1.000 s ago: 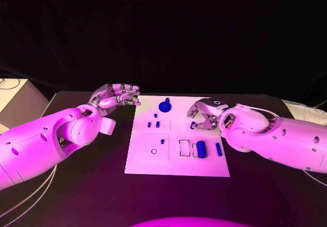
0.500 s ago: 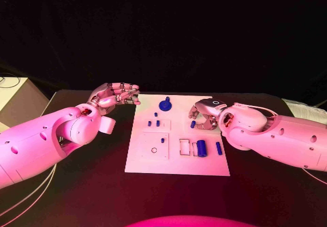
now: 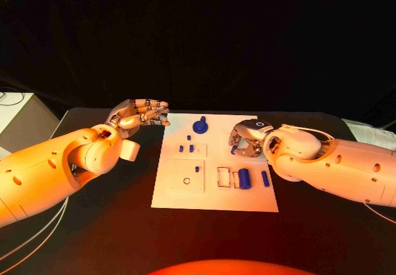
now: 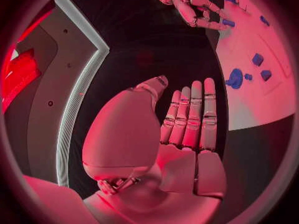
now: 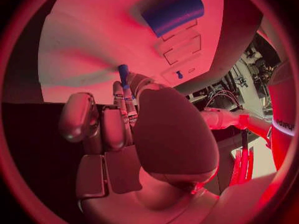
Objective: Assemble the parts on the task board
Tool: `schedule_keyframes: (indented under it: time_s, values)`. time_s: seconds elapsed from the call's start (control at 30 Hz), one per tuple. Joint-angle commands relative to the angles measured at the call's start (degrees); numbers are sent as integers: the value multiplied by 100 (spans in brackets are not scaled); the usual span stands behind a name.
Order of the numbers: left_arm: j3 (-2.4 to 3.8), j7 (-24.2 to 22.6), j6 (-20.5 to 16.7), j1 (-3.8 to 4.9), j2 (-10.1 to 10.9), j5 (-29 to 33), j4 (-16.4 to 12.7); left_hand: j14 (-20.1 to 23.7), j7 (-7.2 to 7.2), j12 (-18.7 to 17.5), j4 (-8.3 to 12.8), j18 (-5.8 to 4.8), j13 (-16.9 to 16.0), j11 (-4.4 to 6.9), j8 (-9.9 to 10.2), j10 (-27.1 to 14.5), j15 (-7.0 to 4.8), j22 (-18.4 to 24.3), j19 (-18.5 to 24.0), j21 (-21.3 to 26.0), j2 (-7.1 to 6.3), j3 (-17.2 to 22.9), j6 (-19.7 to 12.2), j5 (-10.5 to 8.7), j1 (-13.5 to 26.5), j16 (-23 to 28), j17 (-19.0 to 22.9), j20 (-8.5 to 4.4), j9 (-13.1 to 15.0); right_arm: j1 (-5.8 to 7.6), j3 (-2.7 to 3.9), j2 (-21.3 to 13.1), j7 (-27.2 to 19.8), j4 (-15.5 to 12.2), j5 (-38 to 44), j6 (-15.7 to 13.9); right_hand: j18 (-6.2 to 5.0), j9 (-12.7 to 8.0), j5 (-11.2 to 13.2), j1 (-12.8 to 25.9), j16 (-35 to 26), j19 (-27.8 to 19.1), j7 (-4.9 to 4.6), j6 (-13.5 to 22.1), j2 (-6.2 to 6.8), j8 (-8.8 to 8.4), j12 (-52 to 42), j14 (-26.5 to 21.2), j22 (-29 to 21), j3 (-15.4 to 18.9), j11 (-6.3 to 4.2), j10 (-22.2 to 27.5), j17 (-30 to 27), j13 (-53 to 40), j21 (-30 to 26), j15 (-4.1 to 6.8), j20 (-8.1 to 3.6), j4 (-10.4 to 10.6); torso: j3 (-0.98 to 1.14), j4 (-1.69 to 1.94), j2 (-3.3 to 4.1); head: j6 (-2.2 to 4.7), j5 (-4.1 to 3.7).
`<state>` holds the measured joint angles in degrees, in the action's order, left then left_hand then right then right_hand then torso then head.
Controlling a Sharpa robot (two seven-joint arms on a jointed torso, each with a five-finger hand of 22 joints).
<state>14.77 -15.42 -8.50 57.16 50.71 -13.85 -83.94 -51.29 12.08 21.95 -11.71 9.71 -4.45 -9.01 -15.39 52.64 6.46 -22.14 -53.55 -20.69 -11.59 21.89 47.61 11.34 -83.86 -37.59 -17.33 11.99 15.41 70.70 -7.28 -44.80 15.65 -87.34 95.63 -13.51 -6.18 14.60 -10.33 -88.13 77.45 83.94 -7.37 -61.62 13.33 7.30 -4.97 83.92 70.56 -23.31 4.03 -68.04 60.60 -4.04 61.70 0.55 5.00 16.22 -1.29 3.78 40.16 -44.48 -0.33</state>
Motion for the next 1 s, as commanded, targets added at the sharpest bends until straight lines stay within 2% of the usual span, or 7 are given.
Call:
schedule_keyframes:
  time_s: [0.03, 0.53, 0.6, 0.63, 0.83, 1.0]
  values:
    - [4, -28, 69, -2, -3, 30, -18, -40, 77, -18, 5, 60, 6, -52, -3, 8, -5, 8, -43, 35, 10, -29, -27, 21, -29, 36, -9, 3, -2, -13, -2, 14, 2, 10, 75, 125, 83, 23, -20, 75, 40, 50, 11, -62, 0, 59, -6, 88, 14, -98, -14, -88, 0, 6, 30, 56, -59, -5, 2, 0, 3, -14, -4]
    - [4, 1, 79, -2, 3, 30, -19, -43, 77, -17, -3, 60, 6, -51, -5, 9, -5, 12, -47, 41, 19, -32, -25, 22, -25, 42, -13, 3, -1, -76, -8, 66, 53, 62, 148, 115, 96, 114, -63, 71, 72, 59, 25, -192, -64, 178, 62, 95, 71, -406, -40, -283, 31, 4, 82, 70, -82, -126, 0, -1, -3, -54, -11]
    - [4, 6, 77, -2, 3, 30, -18, -43, 77, -17, -5, 60, 6, -52, -6, 9, -5, 13, -48, 42, 21, -33, -25, 22, -23, 43, -14, 3, -1, -83, -9, 67, 64, 54, 178, 53, 97, 135, 1, 38, 73, 60, 25, -209, -102, 202, 72, 92, 82, -488, -44, -321, 25, 2, 91, 77, -86, -183, 0, -1, -4, -57, -9]
    - [4, 7, 76, -2, 2, 30, -17, -43, 77, -17, -5, 60, 6, -52, -6, 9, -5, 13, -48, 42, 21, -33, -25, 22, -23, 43, -14, 3, -1, -87, -10, 66, 65, 44, 197, 3, 99, 162, 188, -1, 78, 63, 27, -240, -154, 234, 75, 92, 99, -605, -55, -374, 31, -1, 109, 85, -93, -244, -1, 0, -5, -58, -10]
    - [4, 10, 70, -2, -4, 31, -14, -43, 77, -17, -5, 60, 6, -52, -6, 9, -5, 13, -48, 42, 21, -33, -25, 22, -23, 43, -14, 3, -1, -104, -10, 45, 37, -32, 244, -303, 129, 293, 111, 32, 120, 97, 51, -332, -224, 390, 63, 110, 236, -874, -104, -611, 101, -35, 283, 125, -125, -483, -2, -3, -9, -64, -5]
    - [4, 10, 58, -3, -13, 35, -5, -44, 78, -17, -11, 60, 6, -52, -7, 8, -4, 15, -50, 45, 27, -35, -25, 22, -19, 46, -16, 3, -1, -112, -8, -15, 25, -183, 278, -624, 139, 376, 112, 121, 137, 107, 56, -326, -215, 467, 80, 114, 289, -1004, -122, -700, 120, -48, 342, 135, -139, -610, -3, -1, -13, -54, -3]
